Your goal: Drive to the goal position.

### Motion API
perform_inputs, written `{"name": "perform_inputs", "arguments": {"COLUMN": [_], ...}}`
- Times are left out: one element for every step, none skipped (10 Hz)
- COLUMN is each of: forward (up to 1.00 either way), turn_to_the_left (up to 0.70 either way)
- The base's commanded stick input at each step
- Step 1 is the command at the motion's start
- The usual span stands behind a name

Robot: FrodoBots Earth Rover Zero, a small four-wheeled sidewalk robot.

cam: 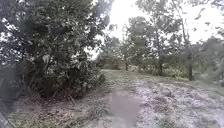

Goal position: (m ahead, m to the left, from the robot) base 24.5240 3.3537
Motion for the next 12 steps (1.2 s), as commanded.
{"name": "perform_inputs", "arguments": {"forward": [0.0,0.0,0.0,0.0,0.0,0.0,0.0,0.0,0.0,0.0,0.0,0.0], "turn_to_the_left": [0.0,0.0,0.0,0.0,-0.17,-0.45,-0.45,-0.45,-0.45,-0.45,-0.45,-0.45]}}
